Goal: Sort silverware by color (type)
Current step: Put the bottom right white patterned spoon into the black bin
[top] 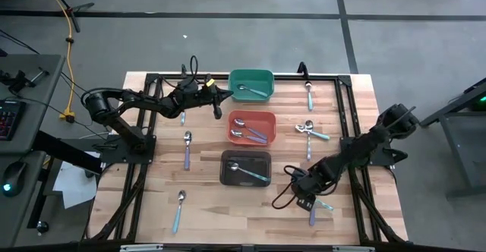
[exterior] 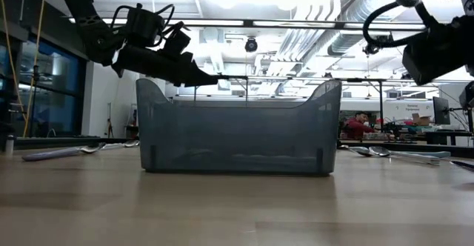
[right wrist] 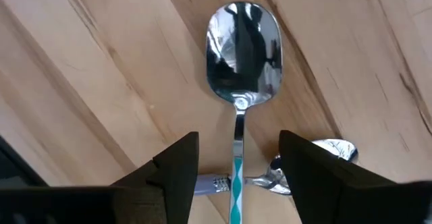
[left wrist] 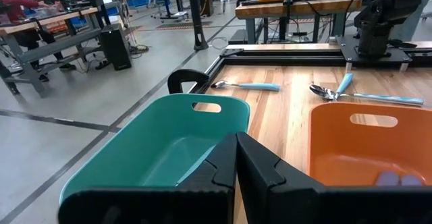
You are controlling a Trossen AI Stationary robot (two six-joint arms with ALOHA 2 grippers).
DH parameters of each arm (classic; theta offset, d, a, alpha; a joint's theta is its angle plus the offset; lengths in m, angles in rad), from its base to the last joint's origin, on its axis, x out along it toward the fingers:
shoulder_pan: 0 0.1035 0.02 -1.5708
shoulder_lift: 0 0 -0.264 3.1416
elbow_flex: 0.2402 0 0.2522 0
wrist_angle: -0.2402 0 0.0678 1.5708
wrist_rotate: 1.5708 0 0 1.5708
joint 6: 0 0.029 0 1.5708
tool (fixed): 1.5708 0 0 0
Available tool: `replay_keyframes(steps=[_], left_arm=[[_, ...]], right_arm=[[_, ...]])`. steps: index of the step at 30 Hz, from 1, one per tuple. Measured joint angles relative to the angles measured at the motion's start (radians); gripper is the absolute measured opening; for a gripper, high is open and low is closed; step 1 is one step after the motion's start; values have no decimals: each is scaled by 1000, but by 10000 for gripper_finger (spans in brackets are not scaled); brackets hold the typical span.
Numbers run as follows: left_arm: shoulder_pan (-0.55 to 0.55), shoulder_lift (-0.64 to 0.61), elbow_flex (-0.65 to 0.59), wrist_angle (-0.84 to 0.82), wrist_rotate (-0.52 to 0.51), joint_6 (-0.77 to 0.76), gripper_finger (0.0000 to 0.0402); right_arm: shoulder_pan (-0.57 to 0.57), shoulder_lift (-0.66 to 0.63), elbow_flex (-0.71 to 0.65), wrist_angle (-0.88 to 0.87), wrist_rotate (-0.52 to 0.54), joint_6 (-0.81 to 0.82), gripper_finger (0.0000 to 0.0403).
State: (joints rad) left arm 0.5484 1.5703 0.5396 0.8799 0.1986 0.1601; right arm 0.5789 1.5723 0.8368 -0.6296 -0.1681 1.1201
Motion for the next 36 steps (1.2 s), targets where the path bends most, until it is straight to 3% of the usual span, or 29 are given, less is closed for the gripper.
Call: replay_keyframes(steps=[13, 22, 28, 30, 36], left_arm=[[0, 0, 0, -1, 0, -1, 0], [0, 0, 0, -5, 0, -1, 0], [0, 0, 0, -22, 0, -2, 0], [2, 0, 0, -21, 0, -10, 0], [21, 0, -53, 37, -11, -11, 0]], right_arm=[[0, 32, 0, 14, 7, -52, 112], [-8, 104, 5, 7, -4, -113, 99], [-19, 100, 5, -3, -4, -168, 30], [-18, 102, 19, -20, 3, -198, 9], [-29, 107, 140, -149, 9, -275, 6]])
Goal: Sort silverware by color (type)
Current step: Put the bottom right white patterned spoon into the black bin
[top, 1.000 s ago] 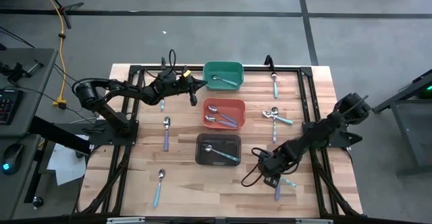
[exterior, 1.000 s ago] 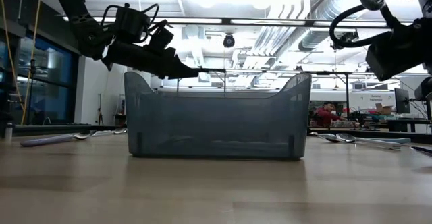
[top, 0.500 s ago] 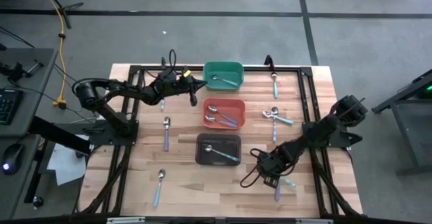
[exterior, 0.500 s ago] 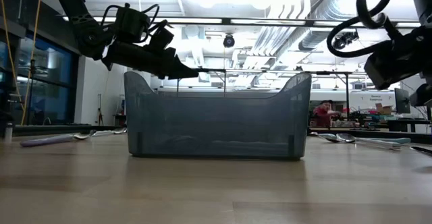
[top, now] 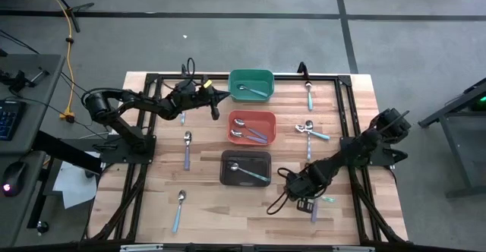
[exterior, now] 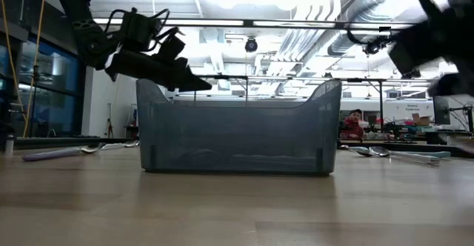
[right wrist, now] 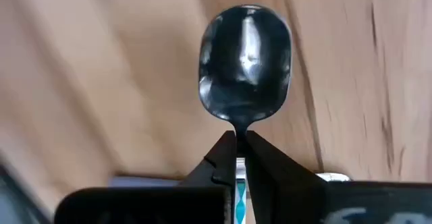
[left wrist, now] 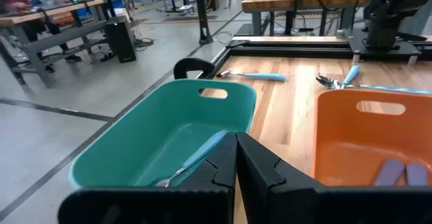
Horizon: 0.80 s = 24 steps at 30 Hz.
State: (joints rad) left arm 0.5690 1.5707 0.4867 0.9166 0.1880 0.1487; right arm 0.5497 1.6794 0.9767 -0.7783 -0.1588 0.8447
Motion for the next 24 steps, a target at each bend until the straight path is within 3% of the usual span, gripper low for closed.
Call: replay_keyframes(steps=[11, 17, 24], left_arm=[[33, 1, -110, 129, -13, -35, 0], [33, 0, -110, 139, -15, -38, 0], [33, 0, -110, 138, -24, -43, 0]], right_arm=[[-115, 0, 362, -263, 104, -180, 2], [-232, 25, 529, -223, 183, -258, 2], [-349, 202, 689, -154, 162, -468, 2]])
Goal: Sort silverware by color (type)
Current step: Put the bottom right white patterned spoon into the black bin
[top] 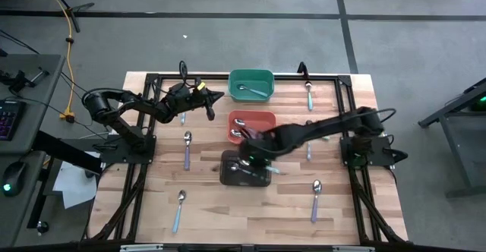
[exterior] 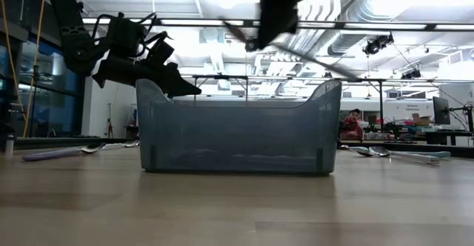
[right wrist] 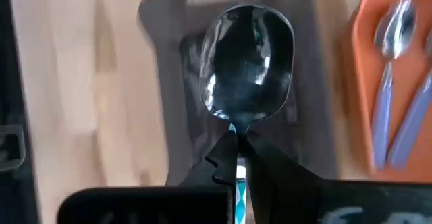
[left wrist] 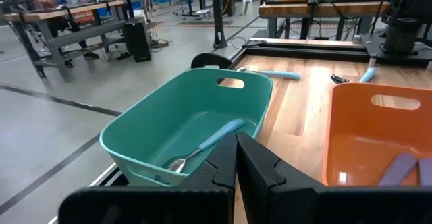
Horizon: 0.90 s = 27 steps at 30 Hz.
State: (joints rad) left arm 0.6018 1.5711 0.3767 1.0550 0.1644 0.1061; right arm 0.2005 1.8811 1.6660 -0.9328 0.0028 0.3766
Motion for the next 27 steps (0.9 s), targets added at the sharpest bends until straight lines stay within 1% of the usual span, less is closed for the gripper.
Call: replay_keyframes(steps=[2, 5, 9, 14, 18, 22, 27], left_arm=[[0, 0, 0, 0, -12, -1, 0], [0, 0, 0, -1, -22, -1, 0], [0, 0, 0, -2, -22, -1, 0], [0, 0, 0, -2, -22, -1, 0], [0, 0, 0, -2, -23, -2, 0], [0, 0, 0, -3, -24, -1, 0], [0, 0, 0, -3, -41, -1, 0]], right_arm=[[-32, 53, 58, 3, -8, -38, 2], [-70, 124, 125, 7, -58, -64, 2], [-85, 193, 143, 17, -138, -72, 2], [-109, 235, 102, 97, -243, -75, 2], [-130, 236, 36, 194, -295, -70, 2], [-147, 235, -30, 254, -319, -67, 2], [-162, 234, -51, 271, -333, -86, 5]])
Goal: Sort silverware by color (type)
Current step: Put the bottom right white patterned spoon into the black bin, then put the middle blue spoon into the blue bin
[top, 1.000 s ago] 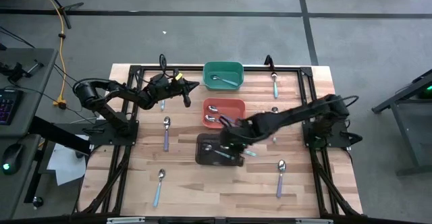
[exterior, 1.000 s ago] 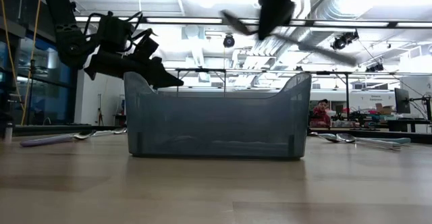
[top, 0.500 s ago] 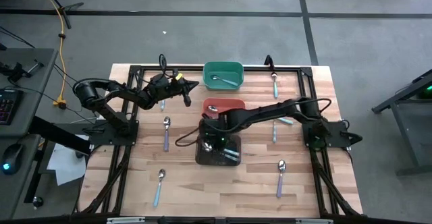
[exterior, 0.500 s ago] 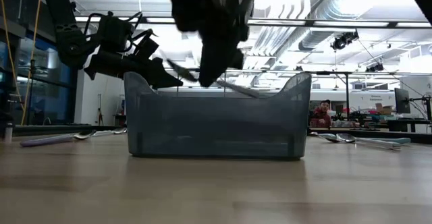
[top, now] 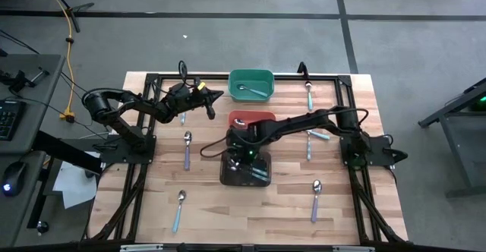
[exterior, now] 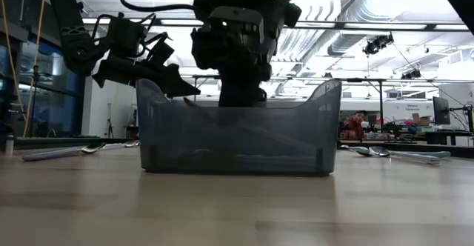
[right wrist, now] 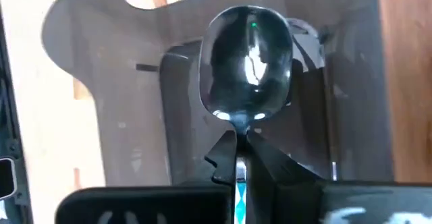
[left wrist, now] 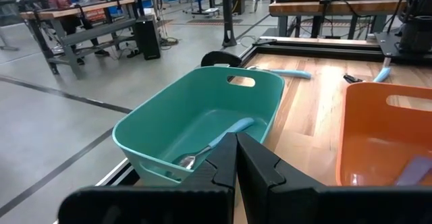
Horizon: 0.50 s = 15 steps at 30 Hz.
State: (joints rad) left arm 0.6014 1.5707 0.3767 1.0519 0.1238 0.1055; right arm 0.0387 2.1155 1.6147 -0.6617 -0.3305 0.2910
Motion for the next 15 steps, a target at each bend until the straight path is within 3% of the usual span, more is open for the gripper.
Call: replay_keyframes(steps=[11, 15], left_arm=[[0, 0, 0, 0, 0, 0, 0], [0, 0, 0, 0, 0, 0, 0]], right_arm=[[-6, 0, 8, -3, 1, -82, 71], [-5, -32, 27, -18, 58, -167, 71]])
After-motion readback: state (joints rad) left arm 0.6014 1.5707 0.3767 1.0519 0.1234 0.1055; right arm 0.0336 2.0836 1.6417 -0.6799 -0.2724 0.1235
